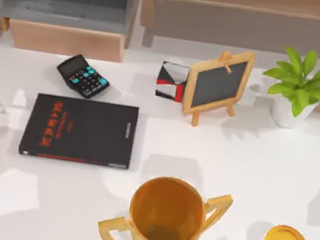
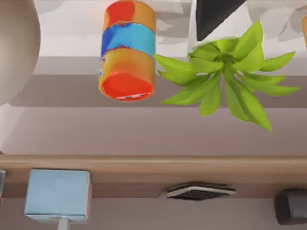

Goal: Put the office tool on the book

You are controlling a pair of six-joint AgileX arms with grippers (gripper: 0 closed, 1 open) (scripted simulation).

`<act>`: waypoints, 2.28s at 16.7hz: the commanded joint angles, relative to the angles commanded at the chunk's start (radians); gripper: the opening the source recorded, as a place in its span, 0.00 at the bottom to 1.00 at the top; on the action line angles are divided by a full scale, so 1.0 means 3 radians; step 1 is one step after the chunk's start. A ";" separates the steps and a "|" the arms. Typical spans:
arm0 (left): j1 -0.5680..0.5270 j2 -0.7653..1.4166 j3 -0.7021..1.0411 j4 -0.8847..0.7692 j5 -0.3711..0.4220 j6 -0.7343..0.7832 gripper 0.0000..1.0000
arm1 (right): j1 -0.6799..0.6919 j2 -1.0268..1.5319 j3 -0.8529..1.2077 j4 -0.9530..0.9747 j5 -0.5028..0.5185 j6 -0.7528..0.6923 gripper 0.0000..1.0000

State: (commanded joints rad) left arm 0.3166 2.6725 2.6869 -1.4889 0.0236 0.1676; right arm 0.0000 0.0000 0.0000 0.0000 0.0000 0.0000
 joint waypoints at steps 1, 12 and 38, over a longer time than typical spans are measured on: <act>0.0014 -0.0031 0.0003 -0.0037 -0.0001 0.0012 1.00 | 0.0000 0.0000 0.0000 0.0000 0.0000 0.0000 1.00; 0.0043 -0.0705 -0.0507 -0.0172 -0.0012 0.0010 1.00 | 0.0000 0.0000 0.0000 0.0000 0.0000 0.0000 1.00; 0.0016 -0.0086 -0.0823 0.0745 -0.0005 -0.0002 0.17 | 0.0000 0.0000 0.0000 0.0000 0.0000 0.0000 1.00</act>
State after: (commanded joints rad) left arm 0.3215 2.6467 2.4401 -1.2655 0.0220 0.1671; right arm 0.0000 0.0000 0.0000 0.0000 0.0000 0.0000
